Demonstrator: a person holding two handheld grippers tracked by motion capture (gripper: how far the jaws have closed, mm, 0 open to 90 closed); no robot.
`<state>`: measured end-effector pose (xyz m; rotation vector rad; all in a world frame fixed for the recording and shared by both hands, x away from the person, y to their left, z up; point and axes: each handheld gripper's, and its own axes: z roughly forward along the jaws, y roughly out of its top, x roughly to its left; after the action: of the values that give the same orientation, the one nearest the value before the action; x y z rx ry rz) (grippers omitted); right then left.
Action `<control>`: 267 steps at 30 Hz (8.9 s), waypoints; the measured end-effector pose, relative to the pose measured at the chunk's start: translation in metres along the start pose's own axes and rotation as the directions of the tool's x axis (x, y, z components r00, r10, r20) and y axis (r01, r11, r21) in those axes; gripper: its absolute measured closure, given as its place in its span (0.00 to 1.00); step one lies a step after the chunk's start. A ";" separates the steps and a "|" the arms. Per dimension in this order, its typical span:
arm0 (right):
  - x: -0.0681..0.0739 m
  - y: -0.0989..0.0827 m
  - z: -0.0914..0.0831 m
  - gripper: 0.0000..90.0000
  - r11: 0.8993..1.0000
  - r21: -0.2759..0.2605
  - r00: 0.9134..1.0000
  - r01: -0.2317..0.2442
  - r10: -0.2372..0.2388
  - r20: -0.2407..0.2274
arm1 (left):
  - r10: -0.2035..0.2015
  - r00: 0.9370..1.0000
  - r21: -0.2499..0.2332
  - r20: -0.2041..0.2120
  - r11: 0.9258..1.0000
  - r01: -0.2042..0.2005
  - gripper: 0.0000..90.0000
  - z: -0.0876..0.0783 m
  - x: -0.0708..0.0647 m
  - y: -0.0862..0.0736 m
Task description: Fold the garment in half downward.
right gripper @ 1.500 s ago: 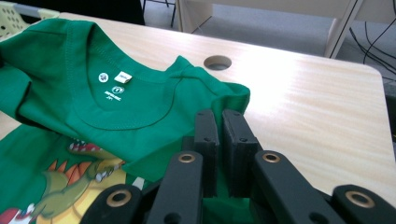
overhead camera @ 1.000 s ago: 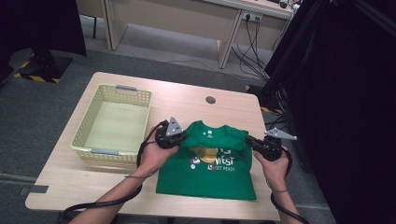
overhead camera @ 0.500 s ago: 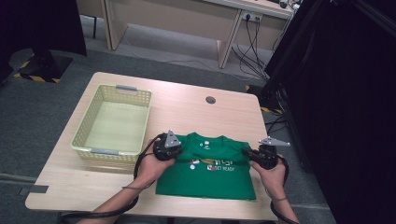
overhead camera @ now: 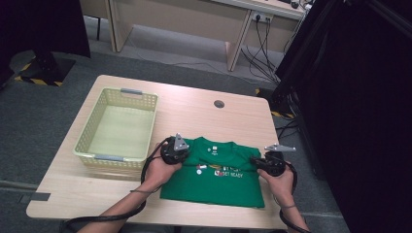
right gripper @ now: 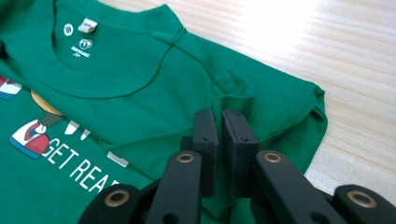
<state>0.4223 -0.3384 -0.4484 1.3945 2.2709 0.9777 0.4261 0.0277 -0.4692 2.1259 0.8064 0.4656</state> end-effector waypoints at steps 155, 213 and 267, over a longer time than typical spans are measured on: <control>-0.002 0.017 0.038 0.97 1.000 0.024 0.992 0.012 -0.009 -0.124 | 0.018 0.998 0.094 0.058 0.995 -0.024 0.91 0.029 0.010 0.022; 0.012 0.027 0.044 0.65 0.998 0.046 0.998 0.052 -0.053 0.020 | -0.003 1.000 0.129 0.002 0.992 0.003 0.55 0.028 0.012 0.024; -0.015 0.010 0.014 0.54 0.998 0.002 0.995 -0.061 0.060 0.085 | -0.096 0.995 0.084 0.000 0.992 0.096 0.45 0.015 0.011 0.027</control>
<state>0.4448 -0.3429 -0.4533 1.4862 2.1827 0.9130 0.4523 0.0141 -0.4566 2.1524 0.9361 0.3826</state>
